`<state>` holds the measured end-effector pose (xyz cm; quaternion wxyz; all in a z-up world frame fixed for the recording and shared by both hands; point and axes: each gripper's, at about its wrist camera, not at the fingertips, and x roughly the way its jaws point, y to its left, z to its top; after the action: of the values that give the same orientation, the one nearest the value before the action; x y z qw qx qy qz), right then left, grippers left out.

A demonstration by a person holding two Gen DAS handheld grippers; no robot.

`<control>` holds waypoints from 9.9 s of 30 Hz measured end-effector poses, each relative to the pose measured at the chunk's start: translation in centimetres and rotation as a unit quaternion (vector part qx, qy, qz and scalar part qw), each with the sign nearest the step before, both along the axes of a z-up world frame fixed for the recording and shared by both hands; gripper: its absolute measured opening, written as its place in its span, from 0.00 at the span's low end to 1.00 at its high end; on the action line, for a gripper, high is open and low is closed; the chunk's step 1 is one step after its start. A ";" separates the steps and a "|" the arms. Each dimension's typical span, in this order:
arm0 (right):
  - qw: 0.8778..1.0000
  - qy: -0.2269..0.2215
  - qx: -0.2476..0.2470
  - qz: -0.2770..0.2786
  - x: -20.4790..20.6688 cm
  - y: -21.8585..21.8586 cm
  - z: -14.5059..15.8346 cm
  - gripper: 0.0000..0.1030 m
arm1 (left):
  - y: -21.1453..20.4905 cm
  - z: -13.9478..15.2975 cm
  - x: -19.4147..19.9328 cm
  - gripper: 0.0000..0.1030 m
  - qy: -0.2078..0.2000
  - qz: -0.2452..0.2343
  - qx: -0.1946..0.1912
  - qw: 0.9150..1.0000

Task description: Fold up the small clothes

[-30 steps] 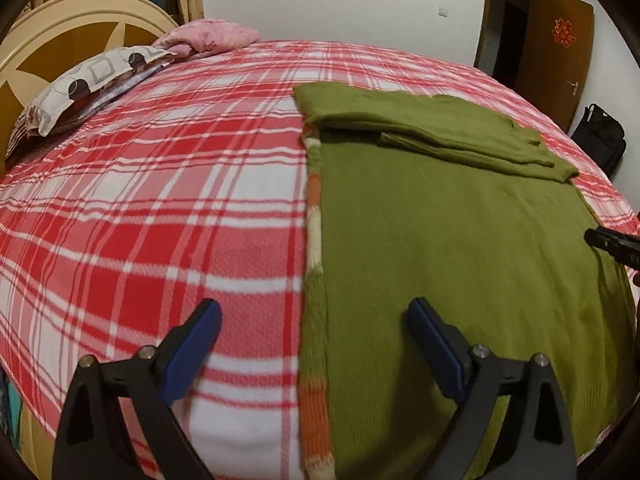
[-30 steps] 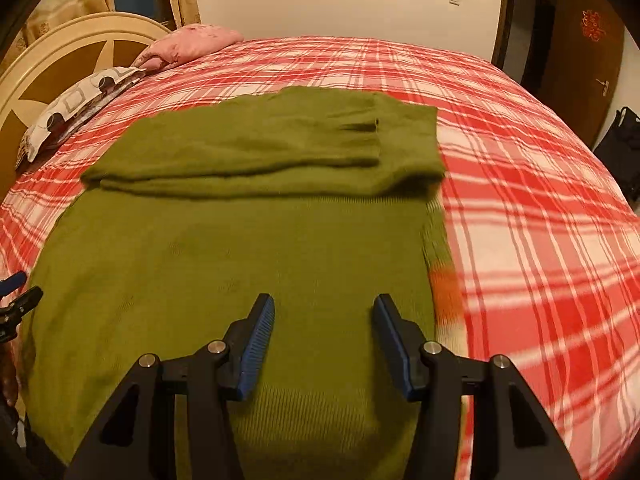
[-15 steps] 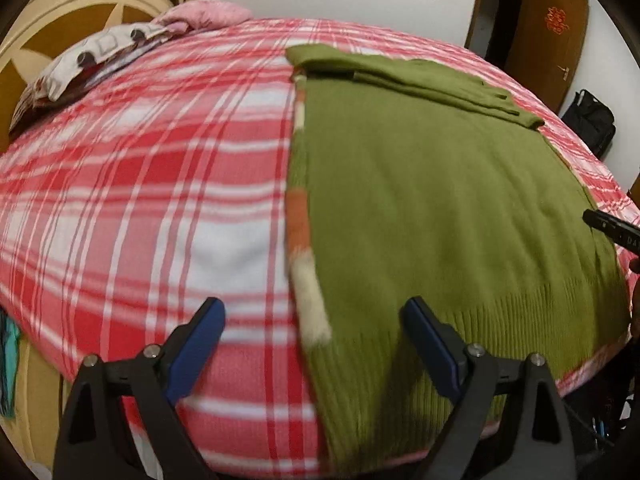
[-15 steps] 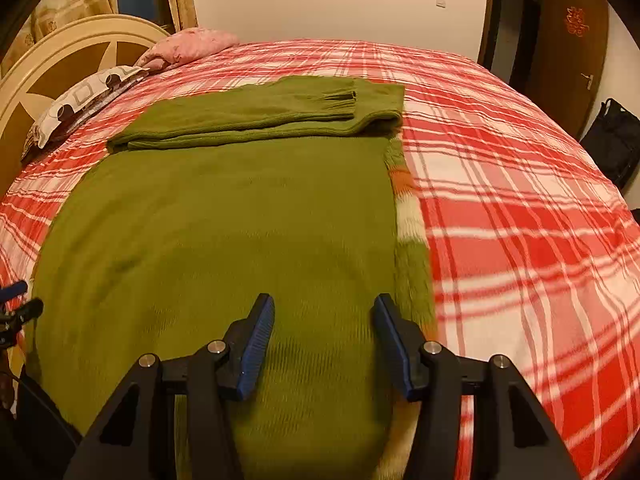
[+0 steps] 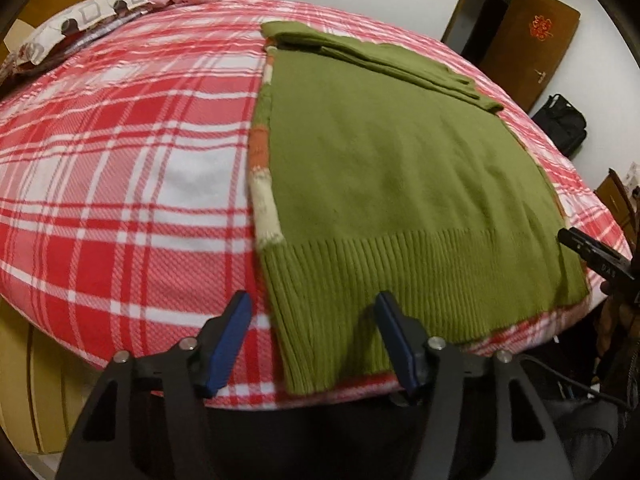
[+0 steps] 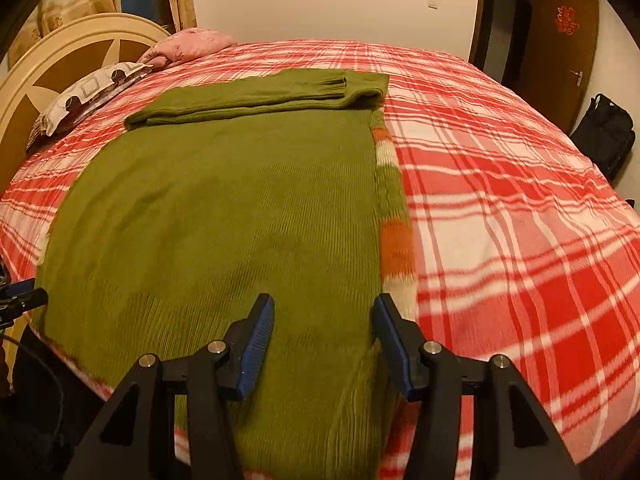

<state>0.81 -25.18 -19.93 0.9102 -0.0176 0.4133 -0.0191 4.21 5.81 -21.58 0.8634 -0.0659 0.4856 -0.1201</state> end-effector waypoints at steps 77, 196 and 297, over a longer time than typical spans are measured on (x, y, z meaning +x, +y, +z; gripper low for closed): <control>0.971 -0.135 0.196 0.026 -2.0 -5.4 9.0 0.02 | 3.4 8.4 3.8 0.07 -0.129 -0.053 -0.151 0.979; 0.982 -0.094 0.152 0.056 31.0 -7.2 11.6 0.04 | 4.6 9.6 32.9 0.07 -0.108 0.000 -0.220 0.970; 0.987 0.022 0.001 0.161 23.8 9.4 -0.7 0.87 | 2.8 2.2 18.2 0.76 -0.096 0.009 0.037 0.995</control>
<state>24.62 -15.81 -20.67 0.8921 -0.0832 0.4252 0.1286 22.38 8.65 -19.39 0.9089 -0.0263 0.4037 -0.1006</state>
